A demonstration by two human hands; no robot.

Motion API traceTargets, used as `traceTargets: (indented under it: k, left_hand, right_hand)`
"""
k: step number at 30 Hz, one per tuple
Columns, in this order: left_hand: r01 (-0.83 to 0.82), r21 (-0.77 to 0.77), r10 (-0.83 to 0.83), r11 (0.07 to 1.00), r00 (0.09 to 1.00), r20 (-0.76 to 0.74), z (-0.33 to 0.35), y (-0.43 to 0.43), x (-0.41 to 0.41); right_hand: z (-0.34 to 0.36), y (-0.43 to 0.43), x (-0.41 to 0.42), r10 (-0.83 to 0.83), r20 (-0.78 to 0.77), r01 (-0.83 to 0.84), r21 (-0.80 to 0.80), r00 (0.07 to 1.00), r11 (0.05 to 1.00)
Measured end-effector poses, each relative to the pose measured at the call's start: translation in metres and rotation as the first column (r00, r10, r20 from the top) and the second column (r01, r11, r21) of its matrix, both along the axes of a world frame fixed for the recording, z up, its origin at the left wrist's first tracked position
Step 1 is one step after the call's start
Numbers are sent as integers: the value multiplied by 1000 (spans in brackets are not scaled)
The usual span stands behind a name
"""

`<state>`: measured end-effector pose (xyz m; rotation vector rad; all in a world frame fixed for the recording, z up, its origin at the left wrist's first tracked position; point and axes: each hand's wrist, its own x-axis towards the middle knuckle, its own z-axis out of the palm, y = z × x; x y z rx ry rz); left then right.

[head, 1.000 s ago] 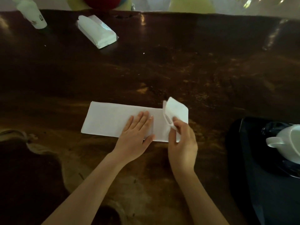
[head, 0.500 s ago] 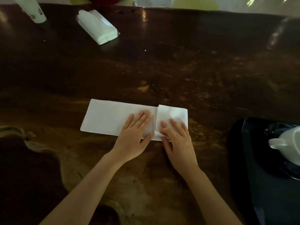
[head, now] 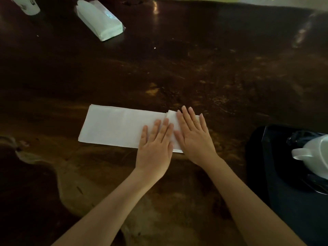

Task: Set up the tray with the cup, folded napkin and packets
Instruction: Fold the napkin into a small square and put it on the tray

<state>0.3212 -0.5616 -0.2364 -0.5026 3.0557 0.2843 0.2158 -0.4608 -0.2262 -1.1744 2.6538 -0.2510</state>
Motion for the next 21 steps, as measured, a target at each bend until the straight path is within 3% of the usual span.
traceTargets:
  k: [7,11,13,17,21]
  left_hand:
    - [-26,-6,27,1000,999,46,-2,0,5]
    - [3,115,-3,993,1000,-1,5,-8,7]
    - [-125,183,137,975,989,-56,10,-28,11]
    - [-486,96,494,869,864,-97,27,-90,29]
    - [-642,32,640,766,766,62,44,-119,33]
  right_hand:
    - [-3,16,-7,44,-41,-39,128,998,991]
    - [1,19,-7,74,-38,-68,151,997,986]
    - [2,18,-7,80,-34,-74,163,996,984]
    - [2,16,-6,84,-44,-74,183,996,980]
    - [-1,17,-2,89,-53,-77,194,995,978]
